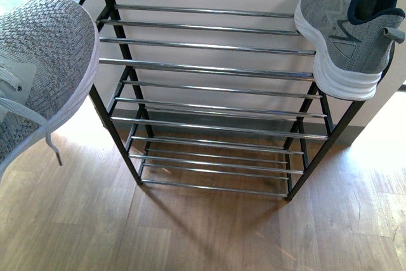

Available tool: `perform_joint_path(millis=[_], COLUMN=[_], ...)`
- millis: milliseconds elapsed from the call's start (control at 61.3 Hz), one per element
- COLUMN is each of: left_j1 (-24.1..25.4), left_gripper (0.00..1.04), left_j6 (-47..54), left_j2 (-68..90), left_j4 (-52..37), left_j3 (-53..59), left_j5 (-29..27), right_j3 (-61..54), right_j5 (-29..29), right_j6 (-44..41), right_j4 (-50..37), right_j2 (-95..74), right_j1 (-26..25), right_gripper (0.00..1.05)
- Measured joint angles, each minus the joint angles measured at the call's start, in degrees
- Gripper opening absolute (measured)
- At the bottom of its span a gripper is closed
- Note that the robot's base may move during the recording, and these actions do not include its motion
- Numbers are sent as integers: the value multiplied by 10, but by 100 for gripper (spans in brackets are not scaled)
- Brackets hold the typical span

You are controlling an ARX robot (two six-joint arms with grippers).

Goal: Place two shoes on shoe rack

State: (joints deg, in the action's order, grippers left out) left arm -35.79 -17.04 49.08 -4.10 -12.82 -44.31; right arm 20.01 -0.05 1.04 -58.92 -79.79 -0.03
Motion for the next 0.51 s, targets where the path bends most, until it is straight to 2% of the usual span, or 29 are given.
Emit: perform_joint_path(millis=[82,326,424,505], left_j1=[0,0,0,0], left_gripper=[2,2,2,2], left_j6=[0,0,0,0], left_j2=[0,0,0,0], left_j4=[0,0,0,0], left_j3=[0,0,0,0], left_j5=[-1,0,-1,0], right_j3=[-27,-97,-127,-152], right_j5=[0,0,0,0], right_j6=[-5,-7,-7,-7], right_j4=[0,24,-4,23], right_j2=[27,122,132,171], right_j1=[0,0,0,0], right_gripper=[1,1,1,1])
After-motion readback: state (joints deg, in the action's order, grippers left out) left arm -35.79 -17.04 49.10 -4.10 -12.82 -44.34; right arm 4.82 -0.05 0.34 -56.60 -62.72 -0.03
